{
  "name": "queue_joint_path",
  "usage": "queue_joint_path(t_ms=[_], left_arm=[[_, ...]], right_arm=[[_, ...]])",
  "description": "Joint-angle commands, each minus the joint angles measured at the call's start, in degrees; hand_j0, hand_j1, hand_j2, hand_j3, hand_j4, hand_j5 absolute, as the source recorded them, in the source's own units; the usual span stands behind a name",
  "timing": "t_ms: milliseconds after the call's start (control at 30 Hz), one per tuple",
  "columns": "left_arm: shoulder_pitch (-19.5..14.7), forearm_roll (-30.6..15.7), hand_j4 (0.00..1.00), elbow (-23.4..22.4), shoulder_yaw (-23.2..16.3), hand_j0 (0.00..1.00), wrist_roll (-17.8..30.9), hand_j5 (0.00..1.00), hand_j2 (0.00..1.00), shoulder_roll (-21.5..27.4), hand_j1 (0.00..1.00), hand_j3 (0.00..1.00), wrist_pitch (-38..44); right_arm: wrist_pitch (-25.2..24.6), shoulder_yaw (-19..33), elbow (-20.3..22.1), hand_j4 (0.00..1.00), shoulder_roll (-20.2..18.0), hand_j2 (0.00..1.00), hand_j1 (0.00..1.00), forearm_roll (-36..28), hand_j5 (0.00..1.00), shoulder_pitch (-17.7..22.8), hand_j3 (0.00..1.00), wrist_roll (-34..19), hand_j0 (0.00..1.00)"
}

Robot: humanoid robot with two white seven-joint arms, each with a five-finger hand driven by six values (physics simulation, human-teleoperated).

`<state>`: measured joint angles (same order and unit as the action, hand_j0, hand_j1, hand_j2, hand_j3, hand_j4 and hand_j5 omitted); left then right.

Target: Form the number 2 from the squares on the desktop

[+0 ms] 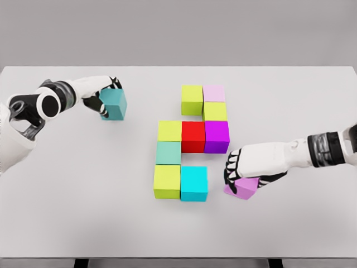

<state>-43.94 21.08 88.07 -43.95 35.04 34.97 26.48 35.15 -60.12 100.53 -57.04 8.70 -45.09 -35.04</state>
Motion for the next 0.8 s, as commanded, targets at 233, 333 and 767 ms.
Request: queue_joint_path(t_ms=[233,333,767], left_arm=[[-0.88,0.10,0.43,-1.49,0.18,0.43,-0.04,0.43,0.43,-3.41,0.43,0.43,0.24],[-1.67,0.10,0.43,-2.73,0.09,0.43,-0.04,0.43,0.43,-4.82,0.43,0.43,1.21],[-2.90,0.54,0.43,-5.45,0.01,0.43,-0.04,0.43,0.43,-8.33,0.43,0.43,2.35]], right_arm=[[-0.15,-0.26,0.01,1.00,0.17,1.00,1.00,-0.35,1.00,-0.62,1.00,0.04,1.00],[-0.15,-0.17,0.01,1.00,0.18,1.00,1.00,-0.35,1.00,-1.05,1.00,0.04,1.00],[-0.15,3.43,-0.07,1.00,-17.75,1.00,1.00,-4.75,1.00,-2.29,1.00,0.04,1.00]])
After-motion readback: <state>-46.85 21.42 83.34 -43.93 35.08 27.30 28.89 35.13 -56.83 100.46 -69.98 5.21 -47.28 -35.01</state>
